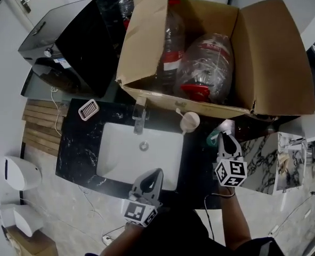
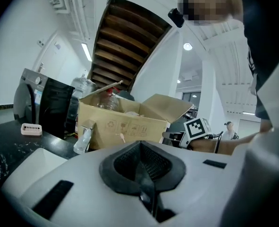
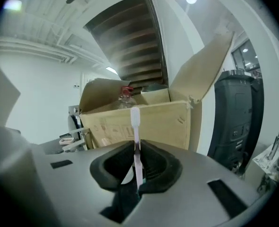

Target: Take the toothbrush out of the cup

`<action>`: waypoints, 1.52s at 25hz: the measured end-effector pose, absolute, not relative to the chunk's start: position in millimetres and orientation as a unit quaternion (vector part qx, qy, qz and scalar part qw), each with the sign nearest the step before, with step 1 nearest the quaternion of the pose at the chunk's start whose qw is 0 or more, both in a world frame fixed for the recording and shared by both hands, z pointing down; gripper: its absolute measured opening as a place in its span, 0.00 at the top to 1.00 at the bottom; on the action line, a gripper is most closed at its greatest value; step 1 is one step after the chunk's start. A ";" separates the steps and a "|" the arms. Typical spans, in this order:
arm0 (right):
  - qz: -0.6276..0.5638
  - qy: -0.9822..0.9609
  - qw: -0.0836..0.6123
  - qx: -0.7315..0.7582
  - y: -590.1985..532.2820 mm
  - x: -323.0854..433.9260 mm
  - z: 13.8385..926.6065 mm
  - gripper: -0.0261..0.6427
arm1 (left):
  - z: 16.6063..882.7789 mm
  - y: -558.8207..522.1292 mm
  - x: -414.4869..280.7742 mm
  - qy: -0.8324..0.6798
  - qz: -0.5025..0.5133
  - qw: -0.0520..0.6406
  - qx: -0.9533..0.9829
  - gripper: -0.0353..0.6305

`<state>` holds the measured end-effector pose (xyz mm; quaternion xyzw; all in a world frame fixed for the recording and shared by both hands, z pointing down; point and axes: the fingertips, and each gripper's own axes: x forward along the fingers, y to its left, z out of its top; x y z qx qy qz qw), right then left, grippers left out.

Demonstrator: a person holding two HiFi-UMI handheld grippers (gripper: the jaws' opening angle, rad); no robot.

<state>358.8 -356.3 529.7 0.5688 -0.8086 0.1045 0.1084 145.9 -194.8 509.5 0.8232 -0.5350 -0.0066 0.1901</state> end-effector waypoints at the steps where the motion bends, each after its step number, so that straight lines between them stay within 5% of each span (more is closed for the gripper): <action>1: 0.101 -0.810 0.104 0.569 -350.7 350.9 519.7 0.88 | 507.2 -189.4 136.7 -0.538 -0.010 0.190 0.821 0.91; 20: 0.007 -0.881 0.117 0.459 -208.1 71.2 434.2 0.88 | 464.0 -64.0 -80.9 -0.606 -0.094 0.156 0.774 0.91; 38: 0.054 -0.951 0.195 0.234 -99.2 -215.8 519.8 0.88 | 489.5 57.6 -268.7 -0.720 -0.130 0.149 0.665 0.91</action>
